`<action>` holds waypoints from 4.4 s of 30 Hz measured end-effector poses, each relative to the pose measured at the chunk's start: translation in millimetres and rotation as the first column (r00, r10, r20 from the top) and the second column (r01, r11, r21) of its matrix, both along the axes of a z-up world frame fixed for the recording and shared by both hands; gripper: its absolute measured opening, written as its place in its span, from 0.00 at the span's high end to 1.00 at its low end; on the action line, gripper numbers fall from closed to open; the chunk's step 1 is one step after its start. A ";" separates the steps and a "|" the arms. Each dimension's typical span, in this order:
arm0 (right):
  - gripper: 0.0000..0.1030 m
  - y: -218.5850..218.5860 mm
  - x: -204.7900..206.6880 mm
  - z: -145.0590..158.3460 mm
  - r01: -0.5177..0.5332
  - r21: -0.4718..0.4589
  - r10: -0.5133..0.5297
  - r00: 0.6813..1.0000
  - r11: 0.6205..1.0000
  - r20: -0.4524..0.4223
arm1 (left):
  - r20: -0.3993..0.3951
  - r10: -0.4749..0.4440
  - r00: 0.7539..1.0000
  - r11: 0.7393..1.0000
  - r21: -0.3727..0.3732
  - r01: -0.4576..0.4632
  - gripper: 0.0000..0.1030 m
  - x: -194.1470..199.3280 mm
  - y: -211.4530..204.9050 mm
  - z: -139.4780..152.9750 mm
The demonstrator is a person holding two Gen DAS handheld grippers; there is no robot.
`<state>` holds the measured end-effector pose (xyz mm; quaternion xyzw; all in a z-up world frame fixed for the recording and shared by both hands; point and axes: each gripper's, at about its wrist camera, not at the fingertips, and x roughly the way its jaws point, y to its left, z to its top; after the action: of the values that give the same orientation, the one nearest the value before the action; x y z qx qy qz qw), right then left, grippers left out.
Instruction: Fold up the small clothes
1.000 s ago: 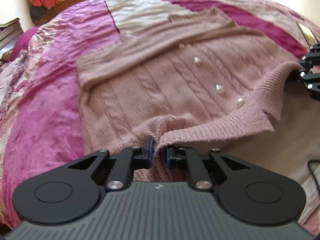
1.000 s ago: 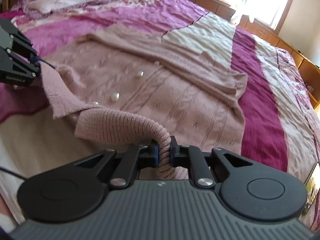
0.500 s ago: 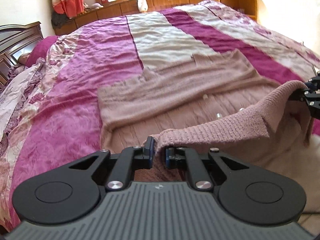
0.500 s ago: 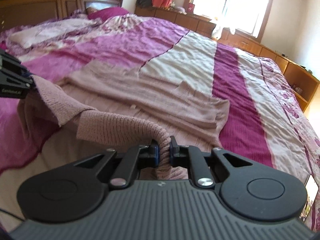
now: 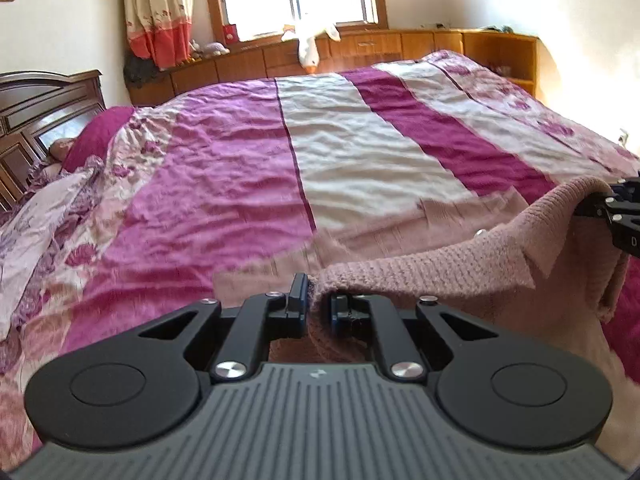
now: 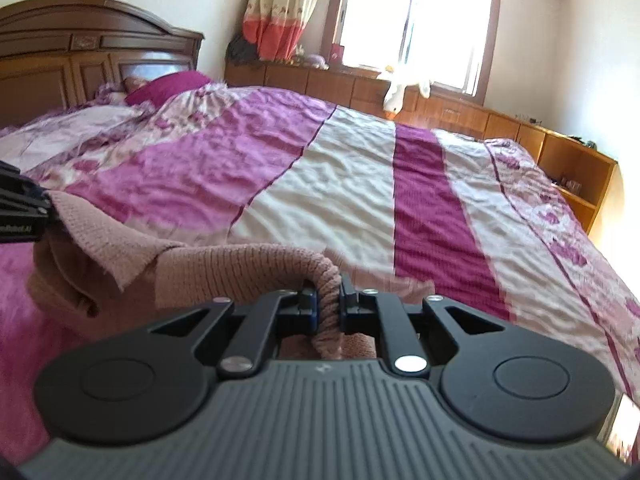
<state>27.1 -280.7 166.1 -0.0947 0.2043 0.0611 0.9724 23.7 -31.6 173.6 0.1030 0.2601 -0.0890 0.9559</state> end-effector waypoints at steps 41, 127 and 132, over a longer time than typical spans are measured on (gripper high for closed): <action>0.61 6.6 174.5 -102.9 0.065 -0.057 -0.074 0.983 0.996 -0.168 | -0.140 0.072 0.988 0.995 0.076 -0.062 0.73 207.3 -6.0 -116.0; 0.83 -94.1 138.3 -74.9 0.200 0.207 -0.179 0.977 0.958 -0.119 | -0.216 0.299 0.929 0.898 -0.265 -0.351 0.36 201.5 125.3 -91.7; 0.83 -87.7 153.8 -81.1 0.165 0.204 -0.132 0.978 0.965 -0.164 | -0.179 0.299 0.937 0.937 -0.130 -0.324 0.35 212.9 103.9 -101.2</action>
<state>180.9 -368.4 85.0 0.0321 0.2751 0.0166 0.9607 236.7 72.2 72.3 -0.0228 0.3393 0.0359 0.9397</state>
